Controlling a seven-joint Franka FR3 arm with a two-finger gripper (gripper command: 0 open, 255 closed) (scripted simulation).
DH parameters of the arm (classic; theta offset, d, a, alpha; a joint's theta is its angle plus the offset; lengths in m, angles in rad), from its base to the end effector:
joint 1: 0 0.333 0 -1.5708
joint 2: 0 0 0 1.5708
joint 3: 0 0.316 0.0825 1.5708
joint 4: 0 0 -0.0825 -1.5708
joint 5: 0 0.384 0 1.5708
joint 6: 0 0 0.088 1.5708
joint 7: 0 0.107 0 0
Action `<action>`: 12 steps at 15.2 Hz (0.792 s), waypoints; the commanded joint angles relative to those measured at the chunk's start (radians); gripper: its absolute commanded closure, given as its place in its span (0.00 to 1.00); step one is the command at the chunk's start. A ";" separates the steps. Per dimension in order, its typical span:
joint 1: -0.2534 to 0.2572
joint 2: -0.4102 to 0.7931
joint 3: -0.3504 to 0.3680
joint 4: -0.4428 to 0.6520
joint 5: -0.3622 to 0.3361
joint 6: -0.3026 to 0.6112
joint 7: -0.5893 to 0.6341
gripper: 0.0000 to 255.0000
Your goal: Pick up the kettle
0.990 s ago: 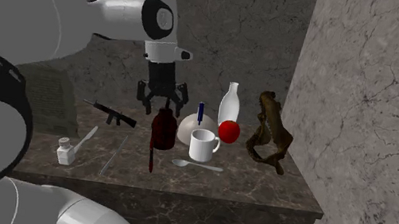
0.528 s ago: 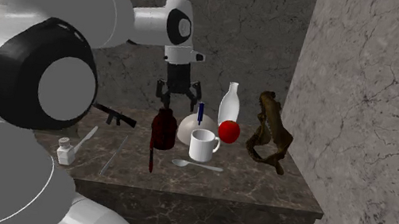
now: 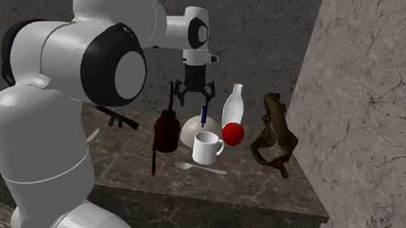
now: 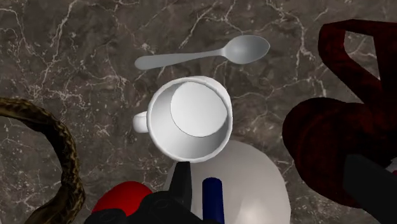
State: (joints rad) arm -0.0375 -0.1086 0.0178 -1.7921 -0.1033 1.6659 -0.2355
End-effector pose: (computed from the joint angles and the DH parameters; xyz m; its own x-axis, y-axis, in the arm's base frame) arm 0.5245 -0.0200 0.5869 0.9741 0.2223 -0.0420 0.2254 -0.9694 0.0973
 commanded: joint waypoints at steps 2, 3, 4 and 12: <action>0.000 0.126 0.000 0.137 0.000 -0.004 -0.014 0.00; 0.000 0.168 0.000 0.185 0.001 -0.008 -0.019 0.00; 0.000 0.210 -0.001 0.234 0.001 -0.014 -0.024 0.00; 0.000 0.455 0.000 0.527 0.001 -0.050 -0.051 0.00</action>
State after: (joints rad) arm -0.0375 0.3418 0.0178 -1.2589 -0.1020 1.6040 -0.2878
